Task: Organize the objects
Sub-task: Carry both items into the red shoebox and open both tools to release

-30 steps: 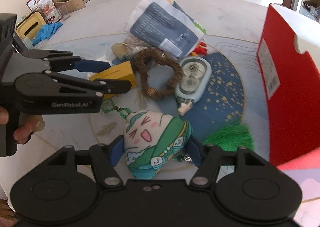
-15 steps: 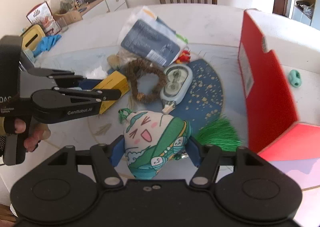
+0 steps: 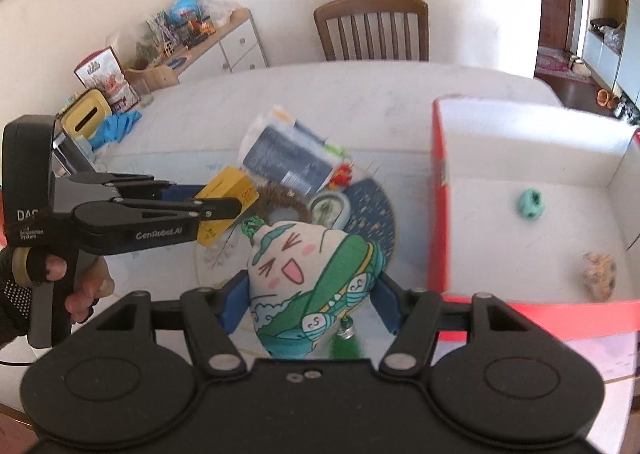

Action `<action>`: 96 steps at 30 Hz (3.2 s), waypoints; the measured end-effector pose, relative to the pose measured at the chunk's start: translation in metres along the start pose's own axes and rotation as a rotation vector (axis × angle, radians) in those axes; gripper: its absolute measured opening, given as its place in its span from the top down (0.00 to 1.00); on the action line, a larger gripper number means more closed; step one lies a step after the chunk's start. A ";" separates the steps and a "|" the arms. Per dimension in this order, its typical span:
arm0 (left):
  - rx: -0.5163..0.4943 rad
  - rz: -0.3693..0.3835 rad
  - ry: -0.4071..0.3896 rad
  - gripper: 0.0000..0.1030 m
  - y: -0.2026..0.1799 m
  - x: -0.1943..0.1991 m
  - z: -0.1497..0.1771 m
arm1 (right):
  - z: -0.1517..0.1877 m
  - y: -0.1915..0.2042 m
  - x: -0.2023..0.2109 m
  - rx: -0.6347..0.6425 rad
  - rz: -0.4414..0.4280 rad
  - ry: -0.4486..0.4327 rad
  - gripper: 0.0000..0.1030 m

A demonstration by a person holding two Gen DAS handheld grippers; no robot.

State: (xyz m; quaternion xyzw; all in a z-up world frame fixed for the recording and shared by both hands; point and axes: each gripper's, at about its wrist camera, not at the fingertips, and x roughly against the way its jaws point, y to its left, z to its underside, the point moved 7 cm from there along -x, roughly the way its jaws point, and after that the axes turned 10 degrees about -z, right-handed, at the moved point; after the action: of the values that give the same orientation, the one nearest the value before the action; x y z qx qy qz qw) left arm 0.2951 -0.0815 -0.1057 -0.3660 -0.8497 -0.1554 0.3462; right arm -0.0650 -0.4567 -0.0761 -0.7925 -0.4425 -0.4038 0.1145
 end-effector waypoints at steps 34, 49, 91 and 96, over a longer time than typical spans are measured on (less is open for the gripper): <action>-0.136 0.047 0.024 0.71 -0.220 -0.042 -0.100 | -0.066 -0.199 0.050 0.040 0.168 -0.004 0.39; -0.199 -0.029 0.260 0.71 -0.260 -0.124 -0.075 | -0.048 -0.251 -0.006 0.004 0.208 0.143 0.39; -0.196 -0.060 0.371 0.33 -0.269 -0.129 -0.075 | -0.042 -0.263 -0.032 -0.112 0.195 0.303 0.27; -0.168 -0.045 0.344 0.33 -0.271 -0.124 -0.073 | -0.048 -0.255 -0.018 -0.104 0.190 0.267 0.27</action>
State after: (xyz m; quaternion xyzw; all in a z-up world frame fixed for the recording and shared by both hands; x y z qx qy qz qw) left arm 0.1934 -0.3683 -0.1435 -0.3426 -0.7701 -0.2939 0.4508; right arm -0.2979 -0.3450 -0.1028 -0.7749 -0.3248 -0.5153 0.1688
